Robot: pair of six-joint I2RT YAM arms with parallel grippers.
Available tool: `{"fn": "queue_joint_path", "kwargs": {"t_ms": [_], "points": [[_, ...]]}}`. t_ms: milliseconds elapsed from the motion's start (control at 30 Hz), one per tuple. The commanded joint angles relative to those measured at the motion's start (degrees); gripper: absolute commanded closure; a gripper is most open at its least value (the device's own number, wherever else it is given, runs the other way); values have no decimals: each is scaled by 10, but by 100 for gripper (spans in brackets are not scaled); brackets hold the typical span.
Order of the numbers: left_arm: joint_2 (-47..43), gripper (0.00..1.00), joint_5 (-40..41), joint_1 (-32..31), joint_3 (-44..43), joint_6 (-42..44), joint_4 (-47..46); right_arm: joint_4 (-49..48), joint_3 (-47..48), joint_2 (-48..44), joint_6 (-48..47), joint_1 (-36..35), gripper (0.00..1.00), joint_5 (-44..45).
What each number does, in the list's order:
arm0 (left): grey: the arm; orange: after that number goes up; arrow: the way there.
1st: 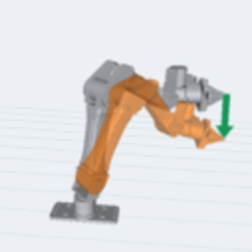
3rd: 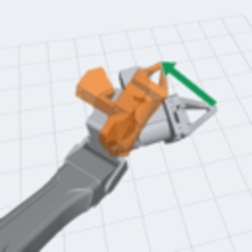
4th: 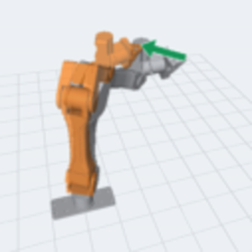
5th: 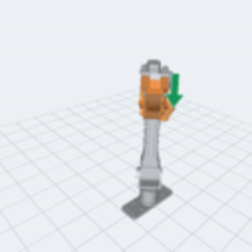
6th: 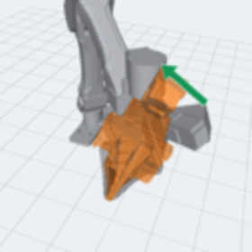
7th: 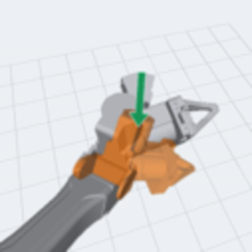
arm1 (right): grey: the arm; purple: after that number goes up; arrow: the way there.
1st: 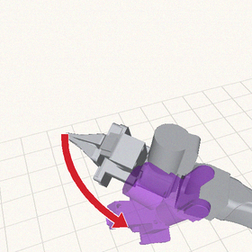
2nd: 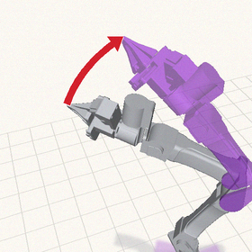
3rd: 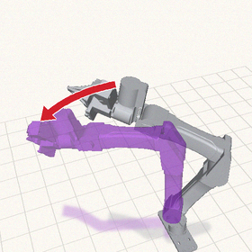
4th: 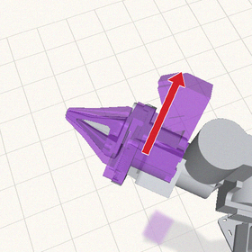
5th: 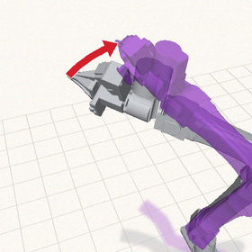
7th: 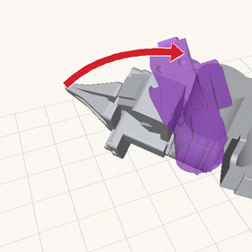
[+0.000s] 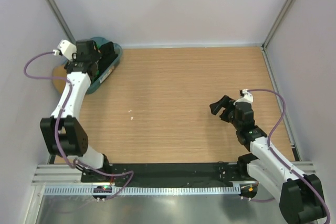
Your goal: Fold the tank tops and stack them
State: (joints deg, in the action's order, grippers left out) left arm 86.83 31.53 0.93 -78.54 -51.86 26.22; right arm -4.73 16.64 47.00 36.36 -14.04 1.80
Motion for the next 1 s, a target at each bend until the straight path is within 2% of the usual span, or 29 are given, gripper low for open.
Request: {"fn": "queue_joint_path", "kwargs": {"t_ms": [0,133,300,467,567,600,667,700,767,800,833,967], "points": [[73,13,33,26,-79,21,57,-22,-4,-1,-8,-4,12,-9],[156,27,27,60,-151,27,86,-22,-1,5,-9,-5,12,-11],[241,27,70,72,-199,76,84,-24,1,13,-9,-5,12,-10],[292,28,49,87,-222,75,101,-24,4,21,-9,-5,12,-11],[321,34,27,94,-226,73,102,-24,5,25,-10,-5,12,-11],[327,44,23,98,-231,73,103,-25,5,25,-10,-6,12,-11],[342,52,13,103,-233,73,103,-25,5,25,-10,-6,12,-10],[346,62,7,109,-236,73,98,-24,5,24,-12,-5,12,-10],[364,72,-29,122,-241,78,93,-26,7,24,-15,-6,11,-11],[369,94,-41,135,-255,76,102,-26,7,23,-16,-5,12,-31],[371,100,-64,141,-261,76,104,-27,6,22,-16,-6,11,-30],[326,100,-51,143,-246,91,76,-32,6,29,-16,-7,12,-30]]}}
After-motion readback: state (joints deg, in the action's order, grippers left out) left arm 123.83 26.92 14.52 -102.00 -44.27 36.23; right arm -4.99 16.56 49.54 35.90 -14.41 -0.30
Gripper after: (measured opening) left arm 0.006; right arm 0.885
